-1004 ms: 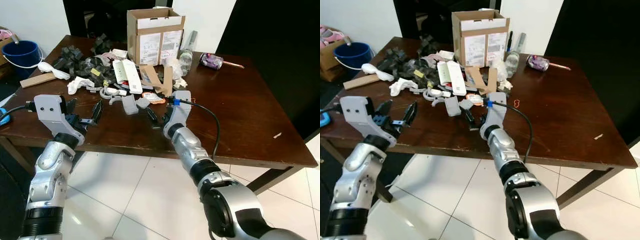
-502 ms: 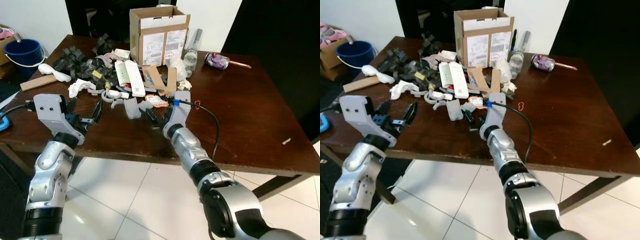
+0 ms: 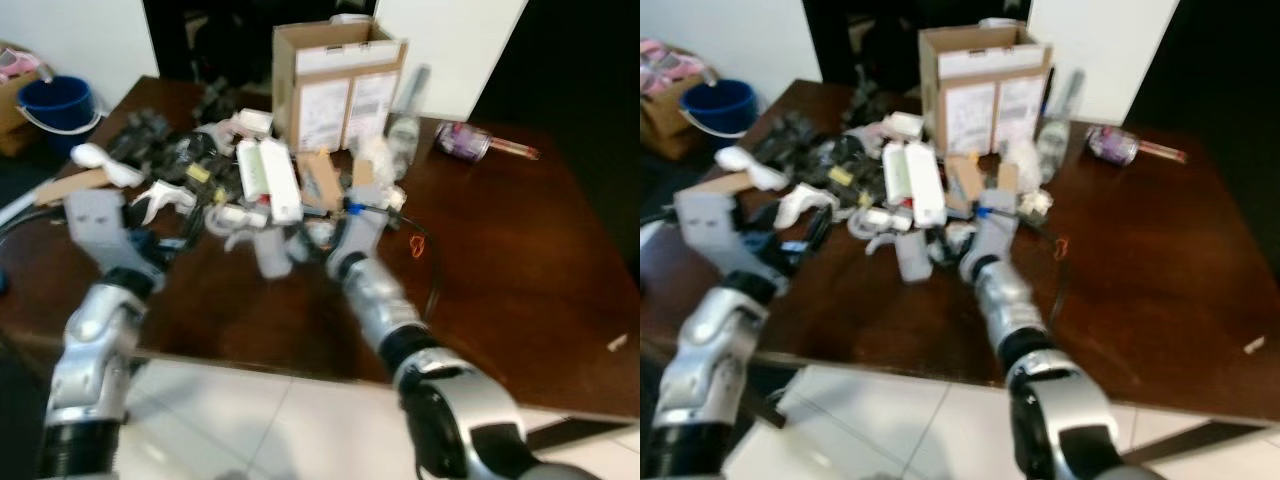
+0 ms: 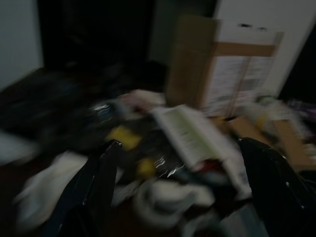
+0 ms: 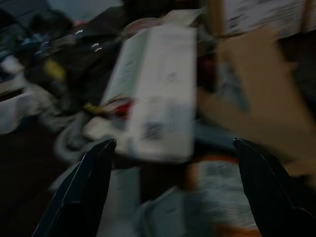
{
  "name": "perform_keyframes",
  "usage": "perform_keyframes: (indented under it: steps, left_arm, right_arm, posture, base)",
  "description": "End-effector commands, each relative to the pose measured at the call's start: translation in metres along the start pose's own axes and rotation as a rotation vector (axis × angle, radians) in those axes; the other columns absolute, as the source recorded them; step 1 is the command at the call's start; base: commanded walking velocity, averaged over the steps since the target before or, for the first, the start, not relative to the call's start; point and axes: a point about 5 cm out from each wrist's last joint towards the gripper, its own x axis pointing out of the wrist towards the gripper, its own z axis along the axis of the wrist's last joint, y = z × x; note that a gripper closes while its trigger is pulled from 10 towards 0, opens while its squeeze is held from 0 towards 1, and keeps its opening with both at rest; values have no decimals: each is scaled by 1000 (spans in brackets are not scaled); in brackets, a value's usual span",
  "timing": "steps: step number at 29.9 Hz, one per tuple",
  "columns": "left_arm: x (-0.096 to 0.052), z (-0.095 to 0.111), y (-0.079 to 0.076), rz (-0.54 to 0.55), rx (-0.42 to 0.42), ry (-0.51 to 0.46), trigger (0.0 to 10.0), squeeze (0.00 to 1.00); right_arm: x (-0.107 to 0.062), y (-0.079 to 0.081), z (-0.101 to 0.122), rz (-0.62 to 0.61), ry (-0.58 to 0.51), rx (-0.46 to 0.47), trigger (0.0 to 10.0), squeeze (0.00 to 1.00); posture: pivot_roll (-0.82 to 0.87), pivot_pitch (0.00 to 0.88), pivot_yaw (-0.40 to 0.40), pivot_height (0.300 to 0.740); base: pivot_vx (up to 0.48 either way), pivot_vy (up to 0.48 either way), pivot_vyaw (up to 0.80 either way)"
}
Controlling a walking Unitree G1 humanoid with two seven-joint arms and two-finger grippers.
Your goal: Picking trash to rubbish bin
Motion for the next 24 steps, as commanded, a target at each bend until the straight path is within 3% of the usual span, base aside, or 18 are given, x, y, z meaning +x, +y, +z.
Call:
perform_keyframes:
  steps: [1, 9, 15, 20, 24]
  left_arm:
    - [-1, -3, -4, -22, 11, 20, 10000, 0]
    - [-1, -5, -4, 0, -7, 25, 10000, 0]
    - [-3, -7, -10, -40, 2, 41, 10000, 0]
    - [-3, -10, -14, -79, -13, 63, 10000, 0]
    - [-7, -14, -23, -145, -12, 91, 10000, 0]
  right_arm:
    - [-6, -14, -5, -42, 18, 0, 10000, 0]
    - [-7, -15, -7, -39, 23, -2, 10000, 0]
    - [-8, -15, -8, -28, 29, -11, 10000, 0]
    - [-8, -12, -10, 0, 36, -26, 10000, 0]
    - [-7, -3, -9, 91, 30, -18, 10000, 0]
  posture:
    - [254, 125, -83, 740]
    - [250, 127, -83, 740]
    - [245, 135, -83, 740]
    - [247, 133, -86, 740]
    - [250, 132, -89, 740]
  base:
    - [382, 0, 0]
    - [96, 0, 0]
    - [0, -377, 0]
    - [0, 0, 0]
    - [0, 0, 0]
